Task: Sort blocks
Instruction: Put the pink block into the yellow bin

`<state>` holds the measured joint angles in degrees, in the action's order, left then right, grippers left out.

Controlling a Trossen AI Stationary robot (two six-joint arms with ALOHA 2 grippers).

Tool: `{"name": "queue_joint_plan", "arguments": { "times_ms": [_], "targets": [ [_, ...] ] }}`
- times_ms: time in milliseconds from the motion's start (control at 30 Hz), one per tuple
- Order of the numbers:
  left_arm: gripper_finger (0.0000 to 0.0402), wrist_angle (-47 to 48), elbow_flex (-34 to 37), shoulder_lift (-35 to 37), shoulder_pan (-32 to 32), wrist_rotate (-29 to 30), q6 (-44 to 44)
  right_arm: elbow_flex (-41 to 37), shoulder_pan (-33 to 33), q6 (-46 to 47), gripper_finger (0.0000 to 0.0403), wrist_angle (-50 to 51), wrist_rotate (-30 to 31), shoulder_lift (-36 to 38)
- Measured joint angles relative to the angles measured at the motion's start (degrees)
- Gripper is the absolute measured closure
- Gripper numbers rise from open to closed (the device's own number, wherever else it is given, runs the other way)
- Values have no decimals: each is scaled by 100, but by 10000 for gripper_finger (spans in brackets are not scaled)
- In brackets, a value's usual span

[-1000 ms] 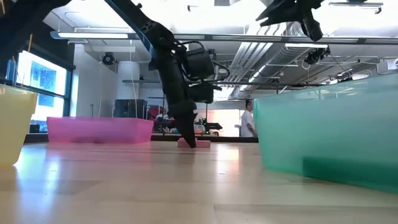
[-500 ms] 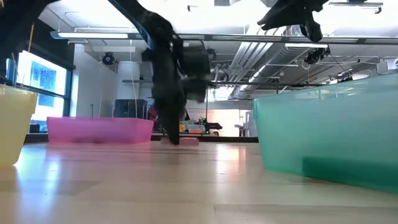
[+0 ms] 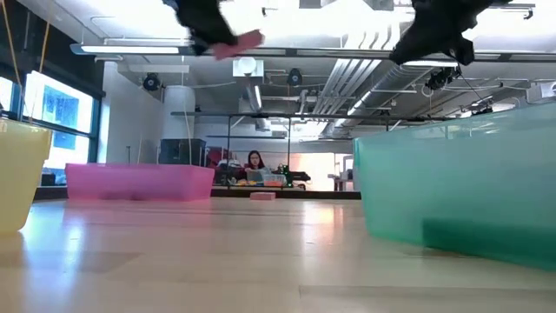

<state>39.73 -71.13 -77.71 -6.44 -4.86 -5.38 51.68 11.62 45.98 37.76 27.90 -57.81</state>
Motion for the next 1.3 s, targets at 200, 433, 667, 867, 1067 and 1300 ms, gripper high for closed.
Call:
{"name": "queue_joint_plan", "arguments": {
  "times_ms": [200, 433, 667, 867, 1067, 1300],
  "targets": [
    [356, 911, 611, 452, 1490, 174, -1858, 0, 2, -76, 403, 273, 19, 12],
    [356, 471, 1064, 282, 3581, 353, -4198, 0, 2, -401, 403, 298, 31, 10],
    [356, 552, 1279, -238, 4430, 160, -5484, 0, 2, -398, 403, 319, 30, 10],
    [263, 588, 1440, -516, 4424, -771, -6013, 0, 2, -402, 403, 342, 30, 8],
    [166, 464, 1441, -495, 4047, -1507, -5822, 0, 2, -402, 403, 360, 28, 8],
    [141, 68, 936, -360, 2415, -1341, -4477, 0, 2, -551, 403, 360, -14, 8]
  ]
}}
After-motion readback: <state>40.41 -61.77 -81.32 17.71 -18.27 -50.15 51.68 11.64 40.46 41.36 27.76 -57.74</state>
